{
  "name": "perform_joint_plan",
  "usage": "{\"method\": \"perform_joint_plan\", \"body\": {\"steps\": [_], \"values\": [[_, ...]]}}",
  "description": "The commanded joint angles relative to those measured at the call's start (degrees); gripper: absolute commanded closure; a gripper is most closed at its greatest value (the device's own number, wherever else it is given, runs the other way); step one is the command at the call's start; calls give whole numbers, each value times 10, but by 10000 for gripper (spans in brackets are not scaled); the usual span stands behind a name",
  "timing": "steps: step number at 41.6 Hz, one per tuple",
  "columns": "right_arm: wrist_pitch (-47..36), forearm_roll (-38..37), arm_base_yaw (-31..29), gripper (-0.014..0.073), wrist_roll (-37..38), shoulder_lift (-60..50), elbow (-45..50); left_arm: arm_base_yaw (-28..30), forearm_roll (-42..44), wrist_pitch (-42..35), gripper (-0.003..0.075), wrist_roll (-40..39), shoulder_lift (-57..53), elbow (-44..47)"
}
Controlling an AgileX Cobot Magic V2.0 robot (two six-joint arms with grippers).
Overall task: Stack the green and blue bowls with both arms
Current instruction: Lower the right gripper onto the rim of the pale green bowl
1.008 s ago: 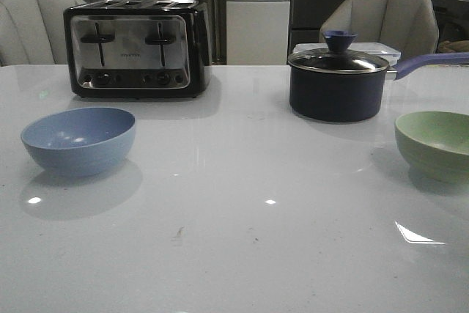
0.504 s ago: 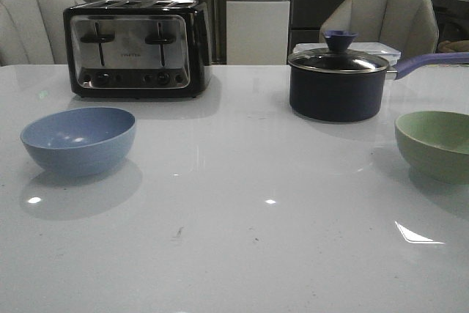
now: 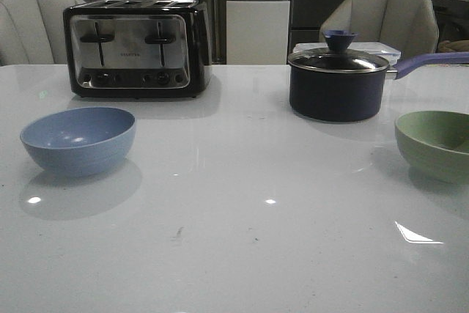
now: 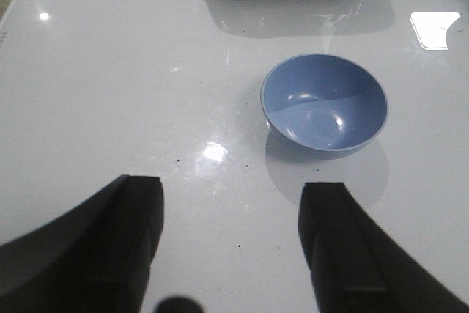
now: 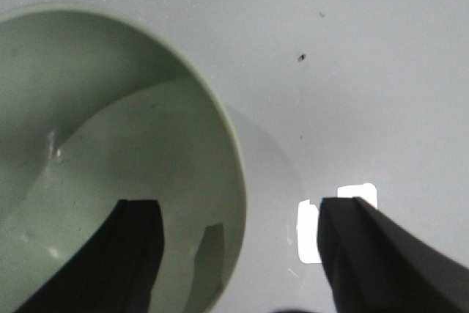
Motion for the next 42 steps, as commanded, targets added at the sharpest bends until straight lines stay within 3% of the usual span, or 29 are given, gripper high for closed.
{"method": "perform_joint_plan", "body": {"steps": [1, 9, 20, 26, 35, 42], "values": [[-19, 7, -2, 43, -8, 2, -36, -5, -6, -37, 267, -7, 3, -19], [-8, 7, -2, 71, -8, 37, -68, -5, -24, -37, 267, -7, 3, -19], [15, 7, -2, 336, -8, 45, -83, -5, -24, -36, 267, -7, 3, -19], [21, 7, -2, 419, -8, 47, -83, -5, -24, -36, 267, -7, 3, -19], [32, 7, -2, 517, -15, 46, -83, -5, -24, -36, 267, -7, 3, -19], [44, 7, 26, 526, -55, 16, -83, -5, -24, -36, 267, -7, 3, -19]]}}
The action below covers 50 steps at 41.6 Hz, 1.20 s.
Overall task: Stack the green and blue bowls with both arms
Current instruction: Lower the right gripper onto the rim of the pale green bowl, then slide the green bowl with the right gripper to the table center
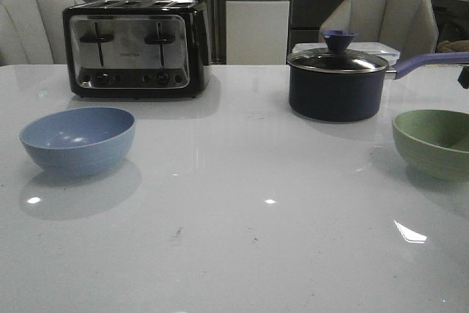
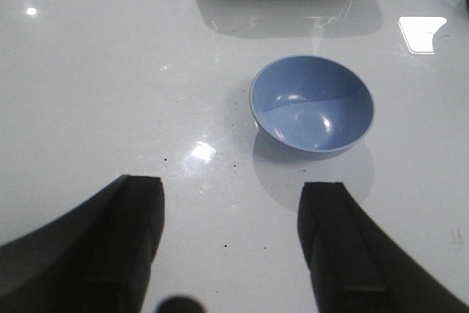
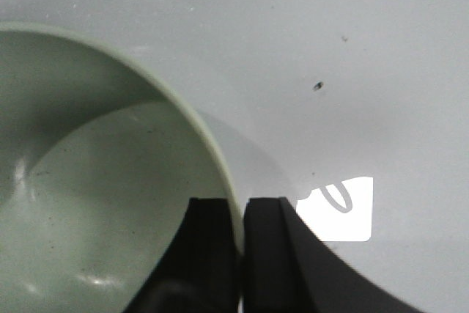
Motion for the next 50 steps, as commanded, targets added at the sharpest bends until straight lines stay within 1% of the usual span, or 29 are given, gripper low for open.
{"method": "perform_joint_plan", "body": {"steps": [1, 5, 11, 20, 25, 30, 33, 38, 50], "values": [[5, 4, 26, 526, -27, -62, -17, -5, -4, -37, 267, -7, 3, -19], [8, 3, 62, 526, -31, -93, -17, -5, -4, -37, 267, -7, 3, -19], [12, 3, 143, 526, -31, -130, -17, -5, -4, -37, 267, -7, 3, -19], [9, 1, 285, 526, -33, -133, -17, -5, -4, -37, 267, -7, 3, -19], [-2, 1, 342, 526, -33, -133, -17, -5, -4, -37, 267, -7, 3, -19], [-13, 3, 374, 526, -33, -133, -17, -5, -4, -37, 267, -7, 3, -19], [-21, 3, 381, 526, -33, -133, -17, -5, -4, -37, 267, -7, 3, -19], [-36, 7, 382, 526, -32, -118, -17, -5, -4, -37, 267, -7, 3, -19], [-35, 3, 382, 526, -32, -46, -17, -5, -4, -37, 267, -7, 3, -19]]}}
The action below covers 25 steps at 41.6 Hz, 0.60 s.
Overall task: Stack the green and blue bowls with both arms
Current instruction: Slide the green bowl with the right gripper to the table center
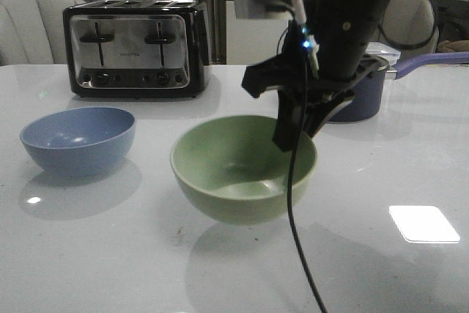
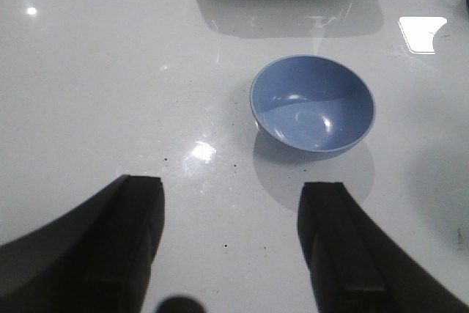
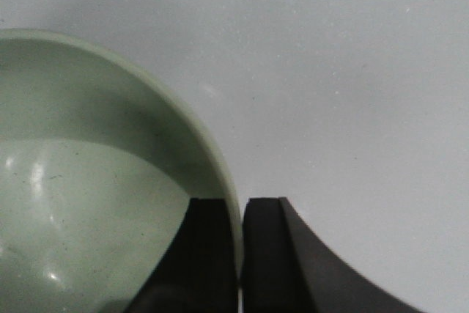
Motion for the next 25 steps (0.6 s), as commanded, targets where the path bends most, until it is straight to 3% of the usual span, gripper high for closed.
{"method": "perform_joint_plan", "body": {"steps": [1, 7, 18, 25], "values": [[-20, 3, -1, 524, -7, -9, -17, -5, -4, -37, 267, -7, 3, -19], [-21, 3, -1, 505, -7, 0, -17, -5, -4, -37, 267, -7, 3, -19], [-19, 1, -1, 180, -7, -15, -18, -5, -4, -42, 267, -7, 3, -19], [-23, 6, -1, 168, -7, -75, -17, -5, -4, -42, 267, -7, 3, -19]]}}
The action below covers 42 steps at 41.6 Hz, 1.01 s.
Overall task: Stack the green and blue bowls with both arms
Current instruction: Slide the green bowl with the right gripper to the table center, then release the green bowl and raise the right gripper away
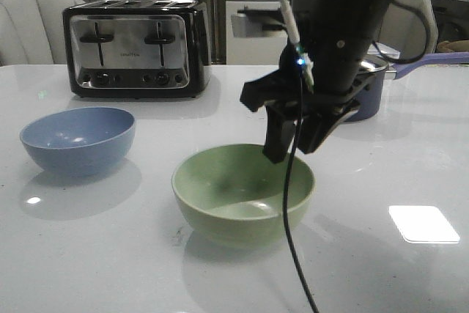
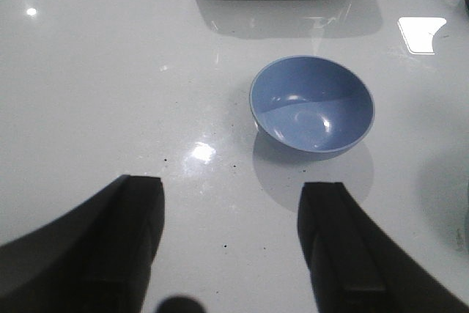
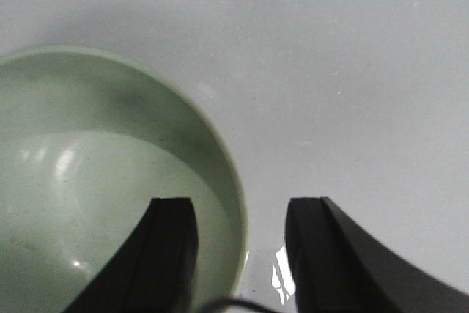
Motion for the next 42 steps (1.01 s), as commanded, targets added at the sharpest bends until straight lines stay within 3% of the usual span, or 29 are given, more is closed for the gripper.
{"method": "perform_joint_plan", "body": {"steps": [1, 26, 42], "values": [[-19, 6, 0, 168, -7, -78, -17, -5, -4, -41, 267, -7, 3, -19], [-41, 9, 8, 168, -7, -446, 182, -5, -4, -43, 267, -7, 4, -19], [-41, 10, 8, 168, -7, -561, 281, -5, -4, -44, 267, 16, 10, -19]]}}
